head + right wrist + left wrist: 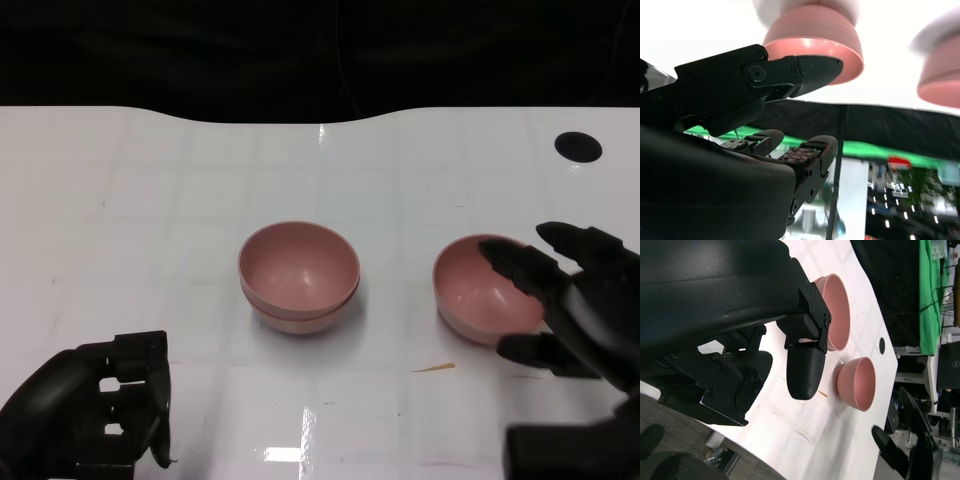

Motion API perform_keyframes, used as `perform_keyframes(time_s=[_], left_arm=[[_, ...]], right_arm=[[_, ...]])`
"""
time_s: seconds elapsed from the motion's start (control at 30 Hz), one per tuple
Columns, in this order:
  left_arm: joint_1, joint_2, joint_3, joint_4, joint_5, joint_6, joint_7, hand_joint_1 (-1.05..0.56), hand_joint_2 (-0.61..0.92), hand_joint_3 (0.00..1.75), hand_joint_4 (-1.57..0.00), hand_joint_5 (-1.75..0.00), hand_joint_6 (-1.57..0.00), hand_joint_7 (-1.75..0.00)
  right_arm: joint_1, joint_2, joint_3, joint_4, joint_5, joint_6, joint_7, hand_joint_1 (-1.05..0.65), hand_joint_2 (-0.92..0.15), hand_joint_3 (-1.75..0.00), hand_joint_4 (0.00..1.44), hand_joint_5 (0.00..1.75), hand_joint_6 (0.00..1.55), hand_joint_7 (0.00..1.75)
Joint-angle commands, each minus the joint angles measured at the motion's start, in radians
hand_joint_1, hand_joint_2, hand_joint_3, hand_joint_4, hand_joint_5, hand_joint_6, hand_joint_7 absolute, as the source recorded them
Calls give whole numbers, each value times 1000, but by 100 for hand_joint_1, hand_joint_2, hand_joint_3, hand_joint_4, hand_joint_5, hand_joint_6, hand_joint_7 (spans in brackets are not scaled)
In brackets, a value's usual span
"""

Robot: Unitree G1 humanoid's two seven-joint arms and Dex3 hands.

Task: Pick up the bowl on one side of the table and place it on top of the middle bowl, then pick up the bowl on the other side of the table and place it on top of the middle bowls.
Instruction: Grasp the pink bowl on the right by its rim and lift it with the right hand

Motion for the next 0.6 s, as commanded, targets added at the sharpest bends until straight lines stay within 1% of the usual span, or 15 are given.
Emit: perform_keyframes(time_s=[0.03, 0.13, 0.3, 0.4, 0.47, 0.6], left_arm=[[-1, -2, 3, -22, 47, 2, 39, 27, 71, 124, -78, -175, -67, -175], [-1, -11, 5, -29, 58, 5, 53, 27, 74, 121, -76, -175, -64, -175], [-1, -25, 12, -34, 60, 3, 65, 28, 74, 122, -78, -175, -64, -175], [1, -27, 13, -34, 67, -6, 68, 28, 74, 122, -78, -175, -63, -175], [3, -29, 15, -45, 62, 12, 73, 29, 75, 122, -77, -175, -63, -175], [8, -26, 11, -66, 78, 29, 91, 29, 76, 118, -74, -175, -63, -175]], right_arm=[[-83, -40, 69, 96, 13, 63, 31, -88, -92, -11, 45, 4, 44, 3], [-139, -57, 127, 170, 26, 100, 5, -85, -92, -10, 49, 5, 47, 3], [-213, -70, 210, 296, 53, 135, -39, -81, -92, -7, 55, 5, 53, 4], [-225, -79, 249, 337, 65, 149, -83, -80, -92, -7, 57, 5, 54, 3], [-225, -87, 269, 352, 81, 150, -105, -80, -92, -8, 57, 5, 54, 3], [-212, -108, 297, 338, 110, 158, -120, -78, -92, -10, 58, 4, 53, 2]])
